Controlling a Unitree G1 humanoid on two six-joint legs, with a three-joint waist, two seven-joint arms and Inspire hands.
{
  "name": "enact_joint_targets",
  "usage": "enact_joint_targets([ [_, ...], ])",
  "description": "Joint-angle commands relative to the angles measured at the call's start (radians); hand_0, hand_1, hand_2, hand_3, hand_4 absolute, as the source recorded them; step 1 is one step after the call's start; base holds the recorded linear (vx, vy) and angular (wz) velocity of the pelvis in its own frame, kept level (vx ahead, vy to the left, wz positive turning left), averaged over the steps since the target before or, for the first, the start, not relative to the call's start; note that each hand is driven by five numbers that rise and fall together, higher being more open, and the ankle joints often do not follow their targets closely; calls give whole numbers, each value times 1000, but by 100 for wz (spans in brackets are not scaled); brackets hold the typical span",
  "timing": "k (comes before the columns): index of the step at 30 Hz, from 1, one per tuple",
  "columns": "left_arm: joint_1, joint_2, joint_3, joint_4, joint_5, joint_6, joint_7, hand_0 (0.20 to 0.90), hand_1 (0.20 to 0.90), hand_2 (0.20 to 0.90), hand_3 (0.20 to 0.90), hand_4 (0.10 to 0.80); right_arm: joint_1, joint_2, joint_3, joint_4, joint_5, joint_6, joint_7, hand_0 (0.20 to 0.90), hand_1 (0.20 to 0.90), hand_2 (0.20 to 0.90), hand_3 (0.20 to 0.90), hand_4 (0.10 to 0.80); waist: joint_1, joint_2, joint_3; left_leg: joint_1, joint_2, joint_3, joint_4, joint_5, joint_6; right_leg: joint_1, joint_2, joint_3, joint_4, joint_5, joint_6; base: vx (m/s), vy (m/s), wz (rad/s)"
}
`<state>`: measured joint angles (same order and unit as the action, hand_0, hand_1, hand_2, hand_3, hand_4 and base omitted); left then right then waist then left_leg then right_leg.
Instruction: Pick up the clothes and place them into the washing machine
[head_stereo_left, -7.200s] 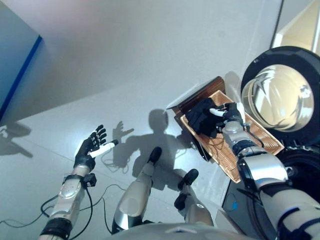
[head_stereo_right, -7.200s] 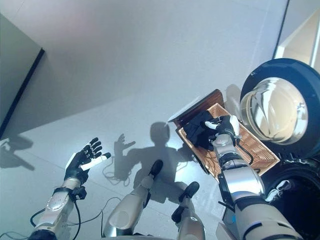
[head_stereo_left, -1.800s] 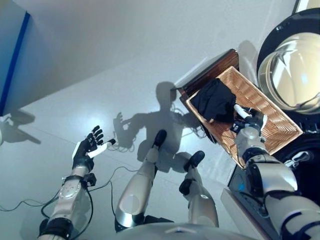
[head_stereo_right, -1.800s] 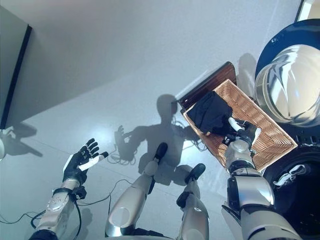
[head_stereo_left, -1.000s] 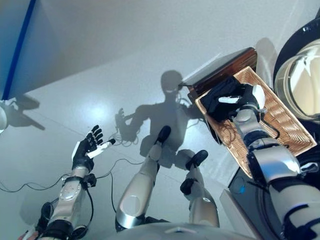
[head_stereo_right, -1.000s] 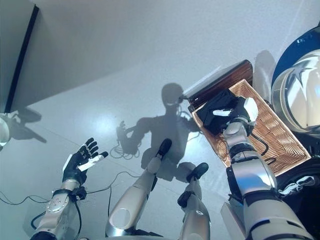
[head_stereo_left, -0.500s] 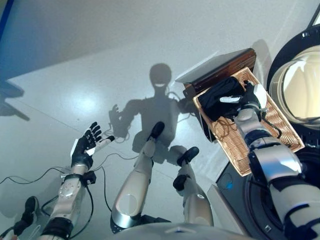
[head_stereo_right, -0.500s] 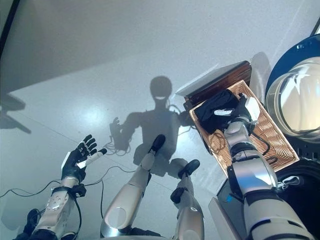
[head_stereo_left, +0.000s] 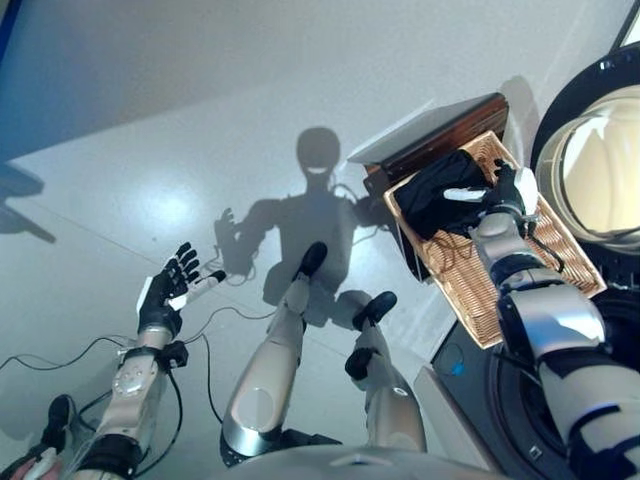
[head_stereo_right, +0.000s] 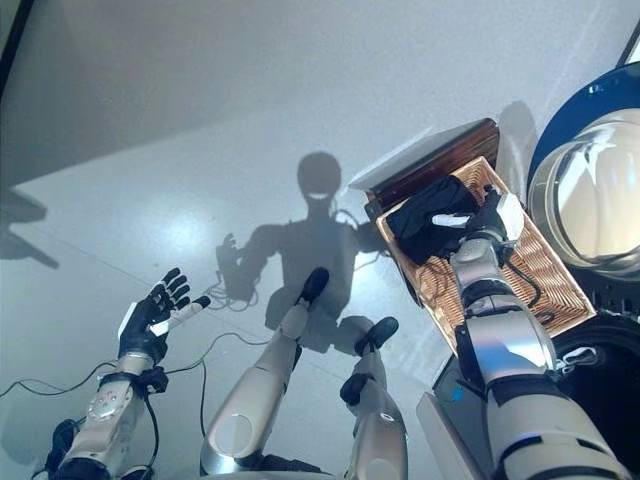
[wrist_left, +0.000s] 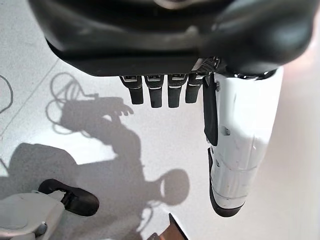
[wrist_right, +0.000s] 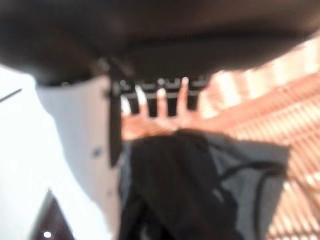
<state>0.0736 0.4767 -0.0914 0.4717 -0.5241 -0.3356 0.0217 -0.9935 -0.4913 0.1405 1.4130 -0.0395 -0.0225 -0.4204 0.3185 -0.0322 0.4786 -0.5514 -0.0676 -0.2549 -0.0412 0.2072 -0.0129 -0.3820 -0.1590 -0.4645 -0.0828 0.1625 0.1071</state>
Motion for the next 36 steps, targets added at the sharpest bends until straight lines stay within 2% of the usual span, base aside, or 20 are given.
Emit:
enact_joint_targets([
  [1, 85, 47, 37, -67, -14, -67, 4, 900, 900, 900, 900, 800, -45, -133, 18, 22, 25, -20, -64, 900, 900, 900, 900, 800, 13, 48, -8, 12, -49, 45, -46, -37, -24, 0, -33, 11, -4, 21, 62, 0, 0, 0],
  [5, 86, 50, 39, -66, -17, -65, -3, 900, 900, 900, 900, 800, -39, -151, 11, 19, 45, -27, -55, 900, 900, 900, 900, 800, 10, 62, -12, -1, -53, 51, -46, -36, -24, -15, -35, 14, -4, 23, 61, -10, 1, 0],
  [15, 92, 49, 45, -79, -39, -68, -19, 900, 900, 900, 900, 800, -53, -160, 6, 16, 104, -53, -18, 900, 900, 900, 900, 800, 13, 69, 1, -23, -50, 53, -46, -33, -25, -45, -33, 23, -4, 26, 60, -5, 0, -2],
  [36, 75, 40, 63, -37, -39, -50, -52, 900, 900, 900, 900, 800, 44, -38, 12, -43, 190, -103, 110, 900, 900, 900, 900, 800, 22, 44, -24, 9, -51, 42, -46, -41, -19, -4, -39, 12, -4, 20, 59, 9, 0, 3],
])
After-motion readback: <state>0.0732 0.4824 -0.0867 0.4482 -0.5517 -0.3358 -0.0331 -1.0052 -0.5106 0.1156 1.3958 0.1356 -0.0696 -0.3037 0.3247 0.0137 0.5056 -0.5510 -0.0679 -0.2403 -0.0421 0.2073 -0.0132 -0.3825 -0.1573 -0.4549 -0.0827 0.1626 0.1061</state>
